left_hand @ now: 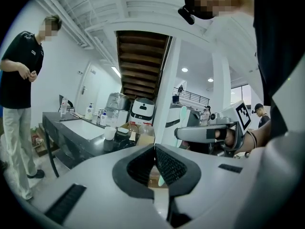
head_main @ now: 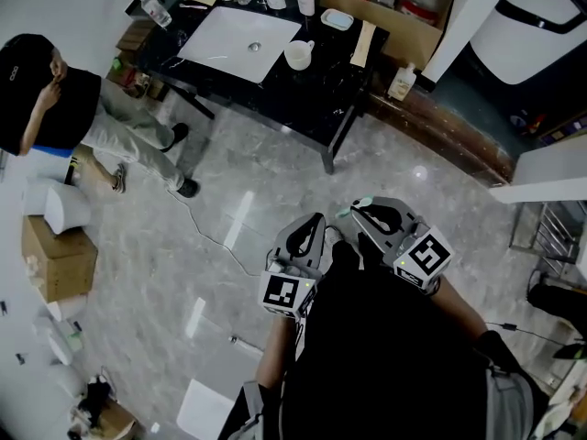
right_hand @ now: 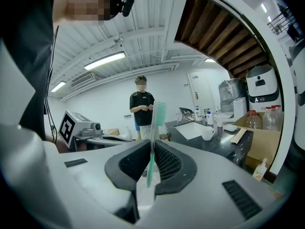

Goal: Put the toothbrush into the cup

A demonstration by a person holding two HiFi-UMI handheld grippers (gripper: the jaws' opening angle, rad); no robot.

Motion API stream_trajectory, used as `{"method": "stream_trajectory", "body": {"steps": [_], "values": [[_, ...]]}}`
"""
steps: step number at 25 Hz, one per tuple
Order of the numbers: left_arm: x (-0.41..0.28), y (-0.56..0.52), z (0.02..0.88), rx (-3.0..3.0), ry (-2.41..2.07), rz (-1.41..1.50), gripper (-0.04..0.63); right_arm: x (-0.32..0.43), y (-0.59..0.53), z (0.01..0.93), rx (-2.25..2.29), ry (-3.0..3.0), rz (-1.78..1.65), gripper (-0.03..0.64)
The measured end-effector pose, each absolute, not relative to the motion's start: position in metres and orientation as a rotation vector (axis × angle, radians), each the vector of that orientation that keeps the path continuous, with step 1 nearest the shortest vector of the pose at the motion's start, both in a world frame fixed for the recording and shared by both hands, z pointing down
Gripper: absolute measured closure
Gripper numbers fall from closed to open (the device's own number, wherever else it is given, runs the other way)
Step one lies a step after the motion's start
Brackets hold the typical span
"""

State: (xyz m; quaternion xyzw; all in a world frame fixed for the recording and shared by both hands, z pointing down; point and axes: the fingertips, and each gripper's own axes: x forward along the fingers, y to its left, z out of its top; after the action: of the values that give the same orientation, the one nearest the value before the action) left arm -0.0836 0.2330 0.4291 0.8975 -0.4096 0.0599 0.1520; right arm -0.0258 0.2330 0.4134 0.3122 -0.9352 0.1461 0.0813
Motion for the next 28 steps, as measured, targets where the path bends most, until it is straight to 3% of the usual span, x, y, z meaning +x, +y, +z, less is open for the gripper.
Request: {"method": "stream_trajectory", "body": {"steps": [28], "values": [[-0.045,0.109,0.434,2.491,-1.28,0.229,0.584,0.004,0.095,0.413,0.782,-2.88,0.447,0.578]]}}
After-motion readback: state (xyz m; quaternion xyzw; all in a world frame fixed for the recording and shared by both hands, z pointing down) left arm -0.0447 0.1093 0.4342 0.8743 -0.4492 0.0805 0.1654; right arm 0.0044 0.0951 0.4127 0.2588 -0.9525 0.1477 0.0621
